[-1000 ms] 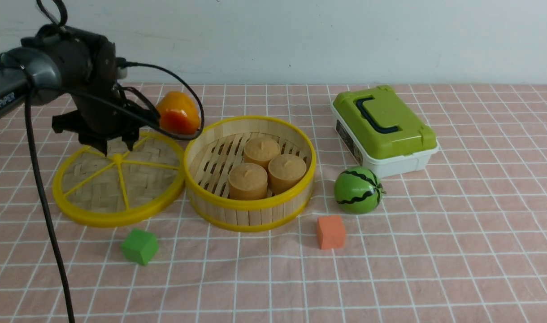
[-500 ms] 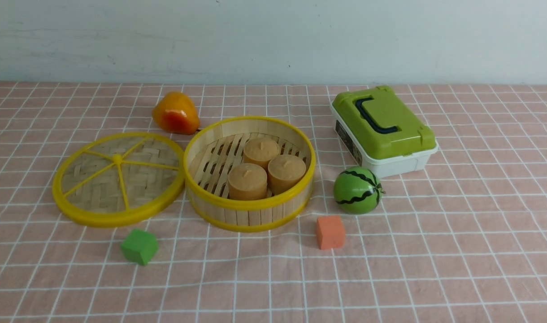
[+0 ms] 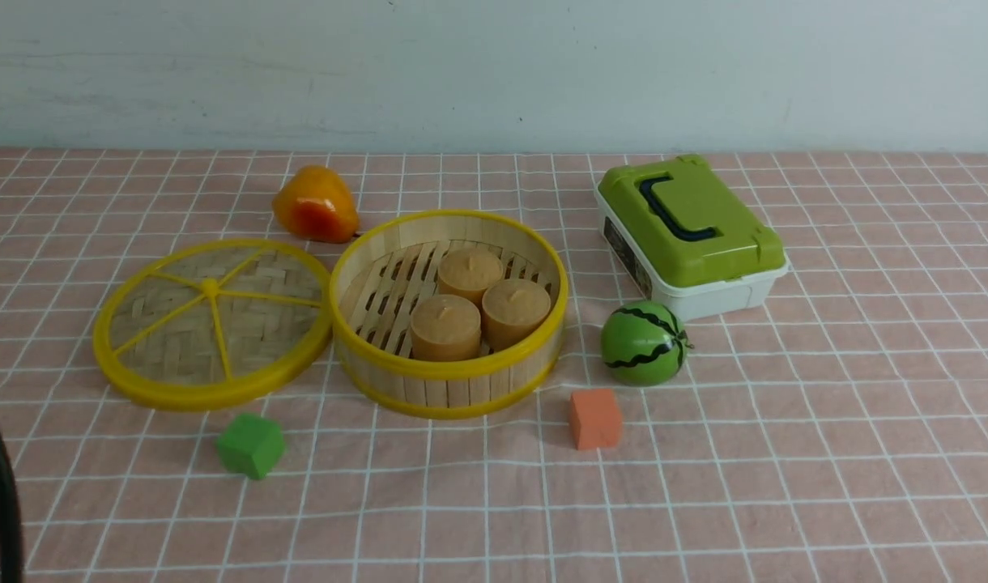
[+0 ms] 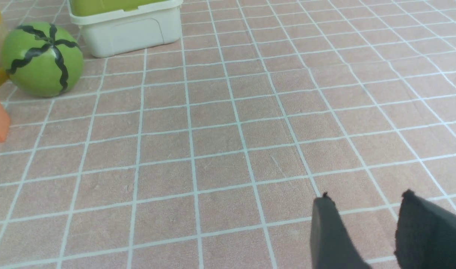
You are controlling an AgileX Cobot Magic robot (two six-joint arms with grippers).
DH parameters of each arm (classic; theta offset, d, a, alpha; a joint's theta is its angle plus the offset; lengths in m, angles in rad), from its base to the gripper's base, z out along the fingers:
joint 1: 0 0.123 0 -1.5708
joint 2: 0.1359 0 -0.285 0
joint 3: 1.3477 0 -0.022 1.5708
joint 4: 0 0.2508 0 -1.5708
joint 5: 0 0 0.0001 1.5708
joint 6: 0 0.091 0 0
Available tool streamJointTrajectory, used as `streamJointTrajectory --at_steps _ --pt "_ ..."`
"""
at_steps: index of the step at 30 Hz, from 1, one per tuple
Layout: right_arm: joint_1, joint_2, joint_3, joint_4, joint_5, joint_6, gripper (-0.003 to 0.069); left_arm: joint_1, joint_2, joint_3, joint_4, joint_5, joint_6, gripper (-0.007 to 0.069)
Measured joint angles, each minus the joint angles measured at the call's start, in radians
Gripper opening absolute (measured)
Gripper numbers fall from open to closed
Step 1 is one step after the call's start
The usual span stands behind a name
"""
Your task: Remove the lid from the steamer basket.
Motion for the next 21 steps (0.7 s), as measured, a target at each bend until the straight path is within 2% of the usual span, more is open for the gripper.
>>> streamJointTrajectory --at_steps 6,13,17,21 --pt "0.000 0.000 0.000 0.000 0.000 0.000 0.0242 0.000 -0.132 0.202 -0.012 0.000 -0.001 -0.0013" --pt "0.000 0.000 0.000 0.000 0.000 0.000 0.0242 0.000 -0.153 0.328 -0.012 0.012 -0.001 -0.0013" --pt "0.000 0.000 0.000 0.000 0.000 0.000 0.0242 -0.002 -0.157 0.347 0.036 0.025 -0.012 -0.0013" --pt "0.000 0.000 0.000 0.000 0.000 0.000 0.0242 -0.012 -0.219 0.394 0.100 -0.067 -0.043 -0.0013"
